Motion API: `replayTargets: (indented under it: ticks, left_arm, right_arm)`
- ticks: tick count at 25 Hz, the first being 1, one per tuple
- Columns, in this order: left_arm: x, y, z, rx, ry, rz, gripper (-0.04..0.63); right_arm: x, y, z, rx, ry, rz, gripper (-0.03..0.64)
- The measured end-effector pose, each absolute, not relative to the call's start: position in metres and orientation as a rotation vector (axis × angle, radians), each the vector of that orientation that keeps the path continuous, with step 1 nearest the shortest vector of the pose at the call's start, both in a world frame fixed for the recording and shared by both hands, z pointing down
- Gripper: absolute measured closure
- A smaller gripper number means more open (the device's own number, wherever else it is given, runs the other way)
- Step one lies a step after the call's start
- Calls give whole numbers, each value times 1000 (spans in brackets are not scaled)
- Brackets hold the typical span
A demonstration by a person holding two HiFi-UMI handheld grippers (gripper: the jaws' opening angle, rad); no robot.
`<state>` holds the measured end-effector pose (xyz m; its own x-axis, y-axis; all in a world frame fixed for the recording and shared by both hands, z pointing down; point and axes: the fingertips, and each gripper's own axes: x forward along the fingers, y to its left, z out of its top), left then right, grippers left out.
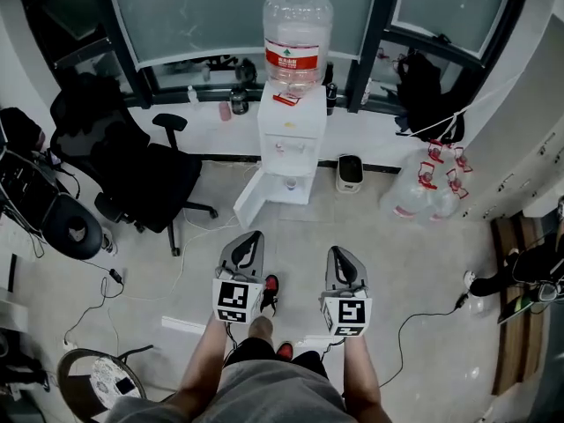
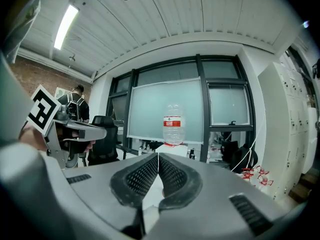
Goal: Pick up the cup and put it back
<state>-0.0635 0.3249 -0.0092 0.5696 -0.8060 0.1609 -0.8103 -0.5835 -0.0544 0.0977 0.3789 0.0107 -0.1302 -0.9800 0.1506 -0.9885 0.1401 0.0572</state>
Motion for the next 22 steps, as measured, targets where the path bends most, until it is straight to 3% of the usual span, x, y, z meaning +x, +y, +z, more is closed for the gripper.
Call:
replayTargets:
  ticks: [22]
  left_arm:
    - [-41,33,49,2692,-1292,354,572]
  right_arm:
    - [111,79,58,1931,-2183,222,597]
